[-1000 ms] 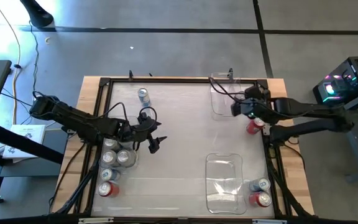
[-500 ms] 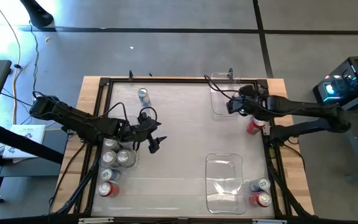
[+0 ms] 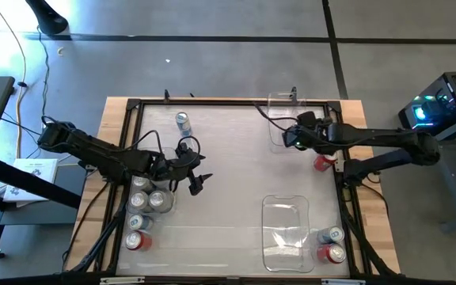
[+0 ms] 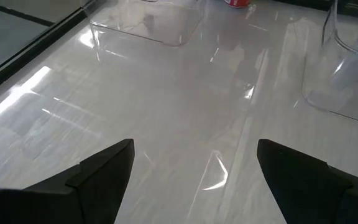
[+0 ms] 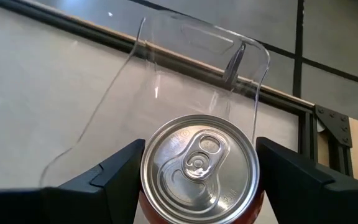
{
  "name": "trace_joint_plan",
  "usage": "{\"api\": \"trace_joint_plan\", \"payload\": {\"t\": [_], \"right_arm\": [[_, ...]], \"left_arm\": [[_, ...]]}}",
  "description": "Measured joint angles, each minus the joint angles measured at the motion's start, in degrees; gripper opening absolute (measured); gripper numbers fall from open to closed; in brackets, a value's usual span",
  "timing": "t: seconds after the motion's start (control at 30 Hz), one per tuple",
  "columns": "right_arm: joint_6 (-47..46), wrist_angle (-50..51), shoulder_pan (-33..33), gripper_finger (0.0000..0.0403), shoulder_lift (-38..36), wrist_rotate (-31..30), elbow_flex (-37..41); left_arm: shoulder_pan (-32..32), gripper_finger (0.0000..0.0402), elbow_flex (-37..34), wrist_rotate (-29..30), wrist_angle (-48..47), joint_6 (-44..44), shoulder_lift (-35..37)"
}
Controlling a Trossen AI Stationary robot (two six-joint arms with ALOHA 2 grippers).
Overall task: Sort soda cans
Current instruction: Put the top left red soda can into the top transparent bin
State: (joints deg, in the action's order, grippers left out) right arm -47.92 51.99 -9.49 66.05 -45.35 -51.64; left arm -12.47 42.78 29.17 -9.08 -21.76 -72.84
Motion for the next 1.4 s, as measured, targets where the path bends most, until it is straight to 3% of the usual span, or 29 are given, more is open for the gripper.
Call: {"api": "trace_joint_plan", "payload": {"t": [0.3, 0.77, 1.13, 1.4], "right_arm": [[0.29, -0.34, -2.62, 0.0261, 5.59, 2.46, 0.0], [0.88, -1.02, -5.28, 0.0261, 5.69, 4.47, 0.0], [-6.63, -6.44, -4.04, 0.0259, 5.69, -0.63, 0.02], [-14.22, -7.48, 1.43, 0.0264, 5.62, -12.02, 1.13]], "left_arm": [[-0.01, 0.0336, 0.0, 0.0, 0.02, 0.48, 0.0], [0.0, 0.0336, 0.0, 0.0, 0.19, 0.42, 0.0], [0.0, 0.0336, 0.0, 0.02, 2.03, 1.09, 0.0], [0.0, 0.0336, 0.0, 0.02, 2.09, 1.38, 0.0]]}}
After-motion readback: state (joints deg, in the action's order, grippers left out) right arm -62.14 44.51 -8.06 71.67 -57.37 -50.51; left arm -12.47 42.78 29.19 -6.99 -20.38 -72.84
